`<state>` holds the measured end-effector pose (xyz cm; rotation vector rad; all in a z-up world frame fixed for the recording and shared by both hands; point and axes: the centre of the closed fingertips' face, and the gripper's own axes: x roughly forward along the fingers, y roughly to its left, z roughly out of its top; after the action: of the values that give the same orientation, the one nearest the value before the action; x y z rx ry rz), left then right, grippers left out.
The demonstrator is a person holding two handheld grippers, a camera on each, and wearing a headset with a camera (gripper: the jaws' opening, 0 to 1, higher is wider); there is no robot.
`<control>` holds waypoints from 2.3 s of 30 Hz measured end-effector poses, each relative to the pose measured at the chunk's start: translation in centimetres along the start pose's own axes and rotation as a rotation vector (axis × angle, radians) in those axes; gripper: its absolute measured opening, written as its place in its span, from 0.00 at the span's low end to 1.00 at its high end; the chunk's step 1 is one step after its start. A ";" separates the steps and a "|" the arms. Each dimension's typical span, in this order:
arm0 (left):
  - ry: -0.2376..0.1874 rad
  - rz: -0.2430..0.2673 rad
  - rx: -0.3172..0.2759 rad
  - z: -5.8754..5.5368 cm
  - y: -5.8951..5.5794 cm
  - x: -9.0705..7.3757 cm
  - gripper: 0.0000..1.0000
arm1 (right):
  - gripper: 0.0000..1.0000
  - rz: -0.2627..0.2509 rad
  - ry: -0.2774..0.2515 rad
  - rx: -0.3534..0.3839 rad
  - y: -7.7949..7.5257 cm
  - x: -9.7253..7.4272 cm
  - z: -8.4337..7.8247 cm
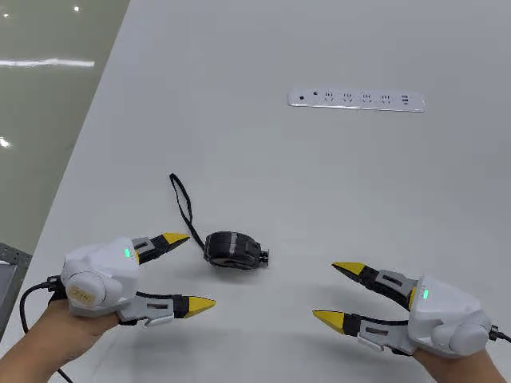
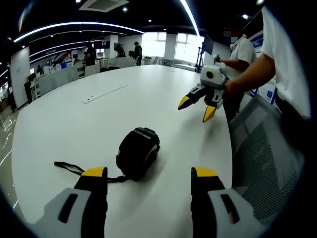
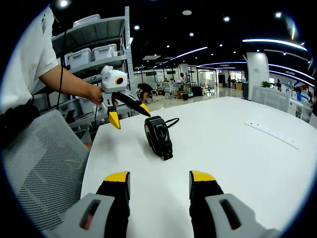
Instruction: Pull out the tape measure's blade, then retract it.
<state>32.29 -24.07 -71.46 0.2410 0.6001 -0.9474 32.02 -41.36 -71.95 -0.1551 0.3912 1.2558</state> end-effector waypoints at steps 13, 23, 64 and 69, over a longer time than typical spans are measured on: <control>0.033 -0.030 0.043 -0.3 1.0 1.7 0.65 | 0.47 0.026 0.008 -0.015 -0.7 1.4 0.2; 0.056 -0.057 0.074 -0.4 1.8 2.8 0.64 | 0.46 0.054 0.023 -0.026 -1.5 2.3 -0.3; 0.184 -0.190 0.201 -1.4 2.5 6.4 0.49 | 0.44 0.176 0.045 -0.064 -2.1 6.7 0.4; 0.184 -0.195 0.194 -1.3 2.4 6.7 0.46 | 0.44 0.176 0.041 -0.056 -2.0 7.0 0.4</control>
<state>36.66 -26.70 -76.55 0.4529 0.7107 -1.1821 35.80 -35.62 -74.34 -0.1983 0.4120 1.4394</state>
